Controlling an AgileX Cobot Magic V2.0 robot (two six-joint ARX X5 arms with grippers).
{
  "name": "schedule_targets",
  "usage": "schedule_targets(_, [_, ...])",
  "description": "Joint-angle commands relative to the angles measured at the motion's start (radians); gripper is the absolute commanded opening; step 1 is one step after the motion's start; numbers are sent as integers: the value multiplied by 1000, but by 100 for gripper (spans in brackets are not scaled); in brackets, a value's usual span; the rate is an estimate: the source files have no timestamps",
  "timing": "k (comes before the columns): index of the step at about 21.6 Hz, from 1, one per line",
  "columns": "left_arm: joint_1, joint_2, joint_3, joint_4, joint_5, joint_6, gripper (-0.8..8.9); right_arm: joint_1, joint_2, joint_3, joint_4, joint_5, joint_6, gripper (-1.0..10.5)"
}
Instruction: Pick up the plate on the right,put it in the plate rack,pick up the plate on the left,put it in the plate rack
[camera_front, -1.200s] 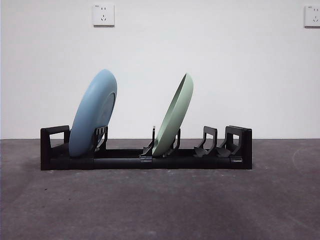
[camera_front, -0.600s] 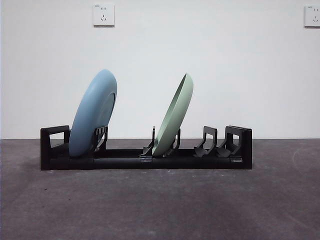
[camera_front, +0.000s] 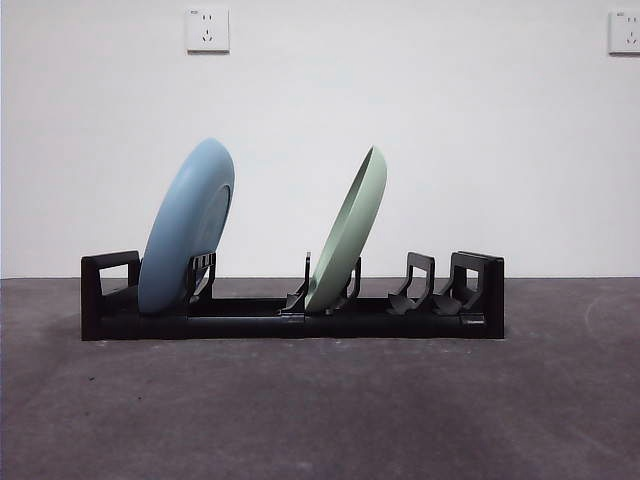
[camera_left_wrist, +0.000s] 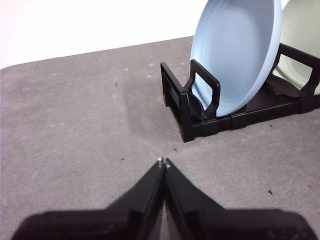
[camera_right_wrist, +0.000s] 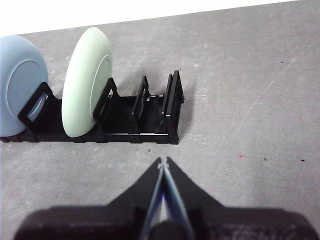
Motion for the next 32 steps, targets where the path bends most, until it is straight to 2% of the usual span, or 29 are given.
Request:
schedule_targets(1, [2, -3, -16, 7, 0, -11, -4, 1, -2, -8, 4, 3, 9, 5])
schedule_targets(4, [2, -3, -16, 7, 0, -11, -4, 1, -2, -8, 4, 3, 2, 5])
schedule_targets(7, [2, -3, -16, 7, 0, -11, -4, -14, -55, -17, 6, 52, -193, 5])
schedule_targets(9, [2, -3, -16, 7, -1, -11, -3, -48, -119, -44, 32, 47, -245, 5])
schedule_targets(10, [2, -3, -16, 7, 0, -11, -3, -76, -157, -69, 70, 43, -245, 5])
schedule_targets(14, [2, -3, -16, 7, 0, -11, -3, -212, -330, -260, 301, -79, -246, 5])
schedule_targets(18, [2, -3, -16, 7, 0, -11, -3, -241, -405, -450, 441, -158, -244, 5])
schedule_targets(24, [2, -3, -16, 7, 0, -11, -4, -241, -455, -607, 520, -162, -206, 5])
schedule_targets(32, [2, -3, -16, 7, 0, -11, -3, -241, -500, -681, 479, -160, -185, 5])
